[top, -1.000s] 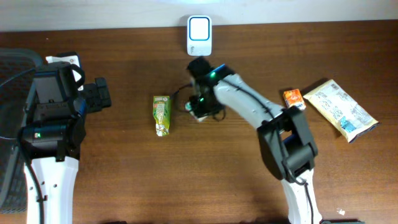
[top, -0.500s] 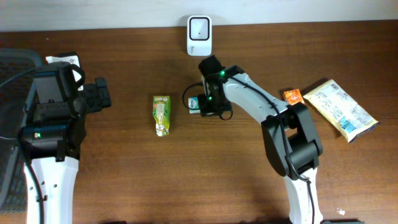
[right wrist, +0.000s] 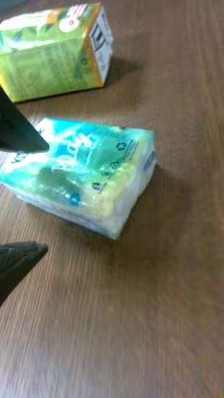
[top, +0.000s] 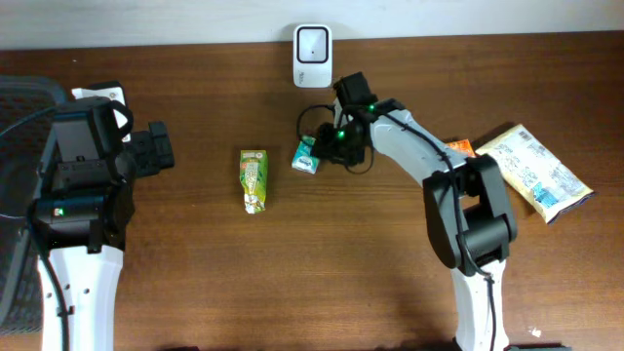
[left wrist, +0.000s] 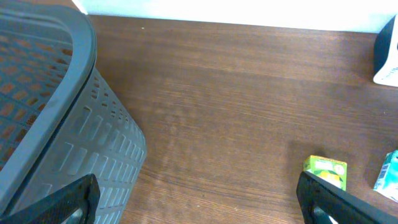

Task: Scan the item barcode
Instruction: 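Reach the right gripper to the green Kleenex Play pack and grasp it, then lift the green Kleenex pack and hold it over the scanner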

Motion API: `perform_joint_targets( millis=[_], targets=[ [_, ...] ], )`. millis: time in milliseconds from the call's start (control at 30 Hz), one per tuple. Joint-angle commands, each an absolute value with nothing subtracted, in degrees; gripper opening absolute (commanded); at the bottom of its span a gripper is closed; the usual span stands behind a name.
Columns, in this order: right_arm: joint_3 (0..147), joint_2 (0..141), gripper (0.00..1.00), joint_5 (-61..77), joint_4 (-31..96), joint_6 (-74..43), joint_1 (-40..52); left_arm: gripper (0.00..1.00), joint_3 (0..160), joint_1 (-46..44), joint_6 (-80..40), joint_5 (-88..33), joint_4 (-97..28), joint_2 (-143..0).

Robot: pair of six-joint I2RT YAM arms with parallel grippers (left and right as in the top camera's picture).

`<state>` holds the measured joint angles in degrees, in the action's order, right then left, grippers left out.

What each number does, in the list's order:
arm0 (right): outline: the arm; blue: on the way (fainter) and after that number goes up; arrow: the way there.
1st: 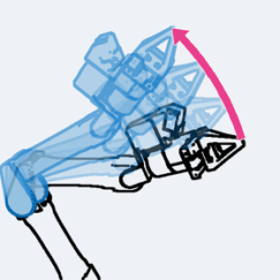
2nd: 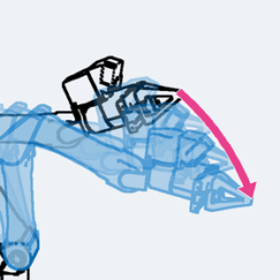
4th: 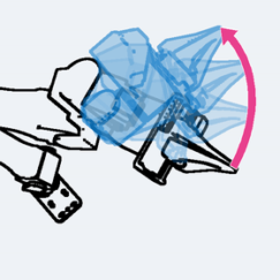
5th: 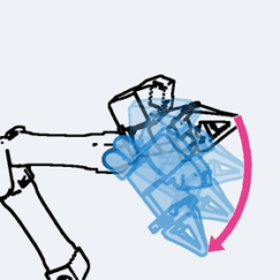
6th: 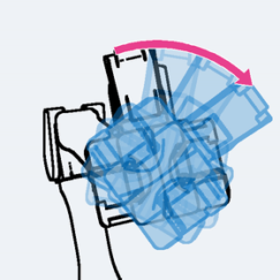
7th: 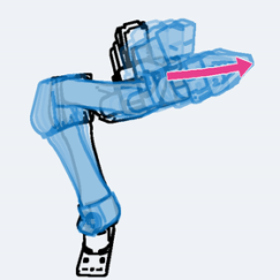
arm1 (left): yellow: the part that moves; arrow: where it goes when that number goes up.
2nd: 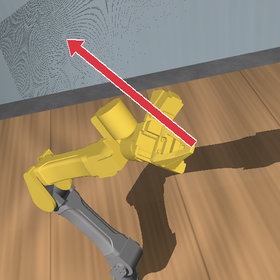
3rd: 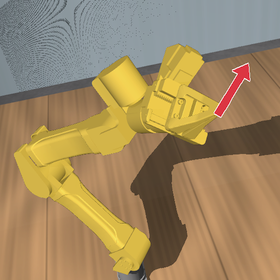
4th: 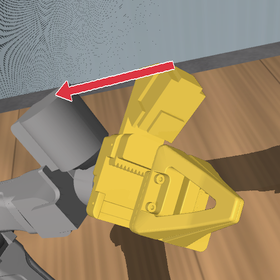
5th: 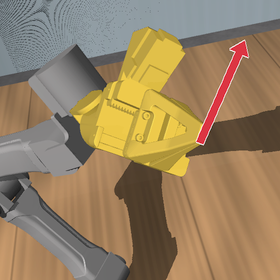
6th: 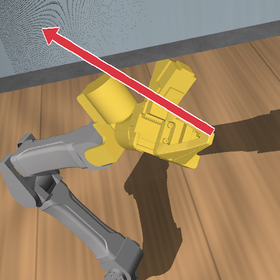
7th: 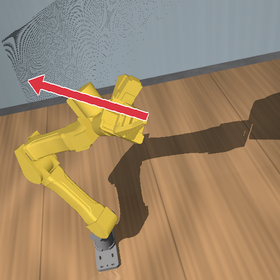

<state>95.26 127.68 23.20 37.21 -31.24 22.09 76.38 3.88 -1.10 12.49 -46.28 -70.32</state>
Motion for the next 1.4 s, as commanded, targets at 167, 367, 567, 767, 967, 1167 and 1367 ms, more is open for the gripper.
perform_joint_targets(
  millis=[167, 367, 567, 767, 967, 1167, 1367],
  targets=[
    [86.89, 127.13, 0.04, 23.68, 27.29, -35.59, 22.76, 0.99, 77.01, 4.03, -0.64, 12.91, -46.19, -69.89],
    [88.95, 121.82, 0.04, 66.96, 27.62, -14.28, 15.94, 0.99, 77.01, 4.03, -0.64, 12.91, -46.19, -69.89],
    [88.95, 119.61, 0.04, 88.95, 27.64, -7.99, 9.82, 0.99, 77.01, 4.03, -0.64, 12.91, -46.19, -69.89],
    [88.95, 114.98, 0.04, 88.95, 29.36, -12.95, 9.56, 0.99, 77.01, 4.03, -0.64, 12.91, -46.19, -69.89],
    [88.95, 109.86, 0.04, 88.95, 32.21, -10.55, 9.52, 0.99, 77.01, 4.03, -0.64, 12.91, -46.19, -69.89],
    [88.92, 109.97, 0.04, 73.43, 34.33, -8.82, 8.49, 0.99, 77.01, 4.03, -0.64, 12.91, -46.19, -69.89],
    [88.95, 109.97, 0.04, 88.95, 31.07, -10.57, 1.28, 0.99, 77.01, 4.03, -0.64, 12.91, -46.19, -69.89]
  ],
)
